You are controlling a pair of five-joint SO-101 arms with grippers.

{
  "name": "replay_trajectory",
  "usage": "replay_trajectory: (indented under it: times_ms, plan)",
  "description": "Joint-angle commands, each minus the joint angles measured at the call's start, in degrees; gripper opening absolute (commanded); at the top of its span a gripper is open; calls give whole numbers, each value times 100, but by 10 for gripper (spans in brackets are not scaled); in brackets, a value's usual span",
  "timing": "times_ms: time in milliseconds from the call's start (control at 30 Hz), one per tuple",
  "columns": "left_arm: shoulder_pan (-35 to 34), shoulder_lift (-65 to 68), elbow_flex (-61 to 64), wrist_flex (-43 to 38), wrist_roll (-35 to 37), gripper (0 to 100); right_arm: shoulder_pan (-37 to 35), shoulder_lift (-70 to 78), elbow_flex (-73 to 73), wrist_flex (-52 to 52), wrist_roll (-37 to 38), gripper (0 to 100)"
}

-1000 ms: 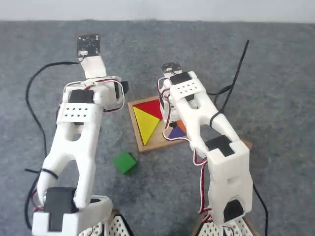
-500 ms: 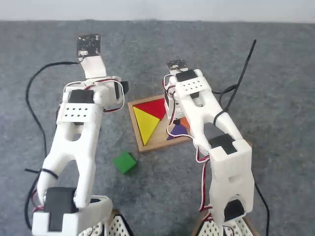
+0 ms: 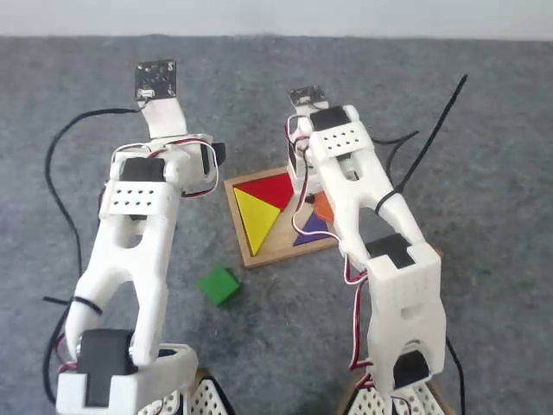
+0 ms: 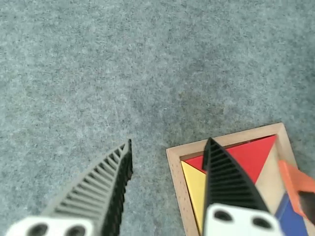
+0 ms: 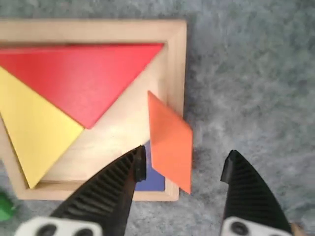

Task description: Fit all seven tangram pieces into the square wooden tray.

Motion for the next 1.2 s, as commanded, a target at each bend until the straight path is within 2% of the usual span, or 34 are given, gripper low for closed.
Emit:
replay_trajectory:
  times_ms: [0, 200, 433, 700, 867, 1000, 1167]
  plan:
    - [35, -44, -119, -114, -35, 221, -57, 171, -475, 101, 26, 260]
    - [35, -35, -119, -114, -35, 221, 22, 892, -835, 224, 26, 254]
    - [35, -26, -119, -114, -35, 221, 66, 1402, -1503, 541, 44, 126]
    - [35, -26, -119, -114, -44, 221, 426, 1684, -2347, 963, 70, 62]
    - [35, -26, -119, -114, -44, 221, 532, 1675, -3051, 1543, 79, 60]
    - [35, -26, -119, -114, -44, 221, 479, 1534, -3420, 1640, 589, 24]
    - [35, -18, -119, -114, -44, 221, 400, 866, -3051, 1657, 1336, 24]
